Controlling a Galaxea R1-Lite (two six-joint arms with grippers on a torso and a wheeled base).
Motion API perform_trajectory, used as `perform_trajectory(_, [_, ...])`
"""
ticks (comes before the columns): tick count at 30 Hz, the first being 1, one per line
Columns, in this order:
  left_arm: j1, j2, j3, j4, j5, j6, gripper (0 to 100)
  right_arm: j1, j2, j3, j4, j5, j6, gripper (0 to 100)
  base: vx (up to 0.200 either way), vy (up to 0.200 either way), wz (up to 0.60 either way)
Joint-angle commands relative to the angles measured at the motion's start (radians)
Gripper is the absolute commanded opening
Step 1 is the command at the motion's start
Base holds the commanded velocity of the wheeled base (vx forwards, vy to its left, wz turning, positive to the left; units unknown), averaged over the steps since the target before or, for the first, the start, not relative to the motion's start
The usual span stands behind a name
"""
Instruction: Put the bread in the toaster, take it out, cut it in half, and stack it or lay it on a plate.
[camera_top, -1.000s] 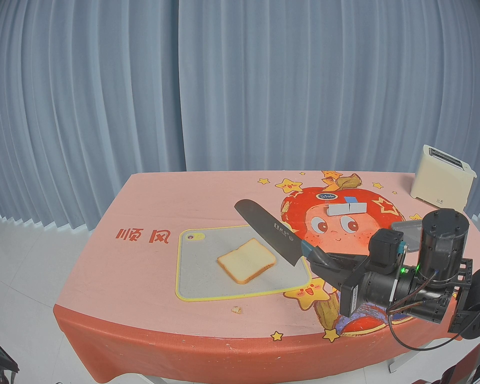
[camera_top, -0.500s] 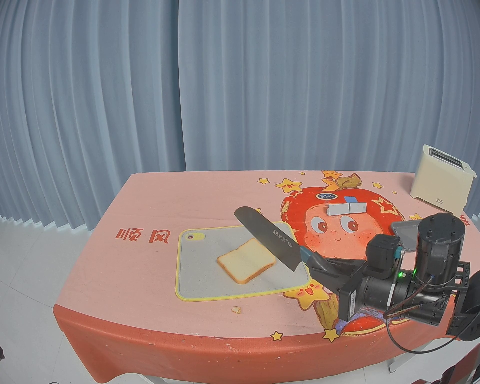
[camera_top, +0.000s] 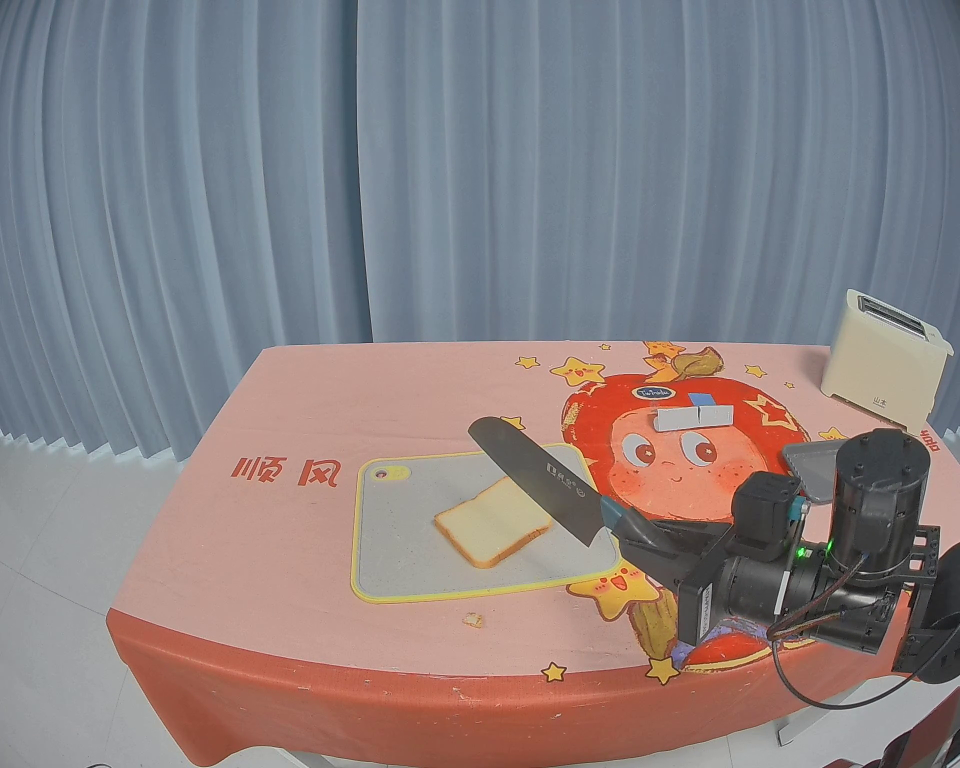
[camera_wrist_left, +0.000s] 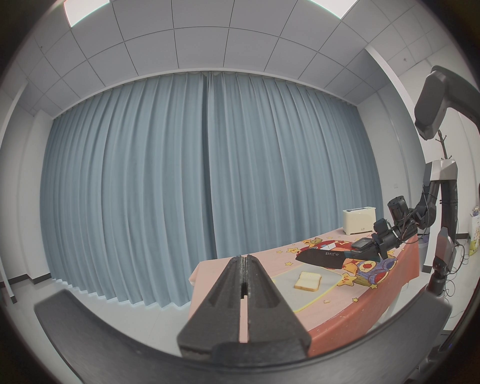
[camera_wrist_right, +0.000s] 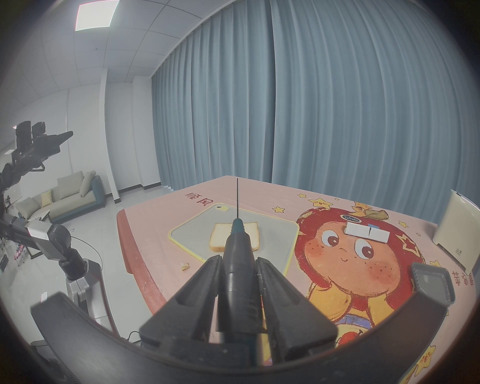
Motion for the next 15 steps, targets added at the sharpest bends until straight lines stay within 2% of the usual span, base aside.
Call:
perform_trajectory(1, [0.001,0.085,-0.059,-0.002,-0.012,-0.001,0,0.001,0.001,0.007,-0.001,-0.001,-0.003,0,0.000,0.000,0.00])
perform_trajectory(6, [0.000,0.148,-0.100,-0.003,-0.019,-0.003,0,0.010,0.004,0.010,-0.001,-0.001,-0.004,0,0.000,0.000,0.00])
perform_trajectory(10, [0.001,0.199,-0.108,-0.003,-0.059,-0.003,0,0.011,0.009,0.010,-0.002,-0.001,-0.003,0,0.000,0.000,0.00])
perform_trajectory(15, [0.001,0.240,-0.131,-0.005,-0.061,0.002,0,0.011,0.009,0.010,-0.001,-0.001,-0.004,0,0.000,0.000,0.00])
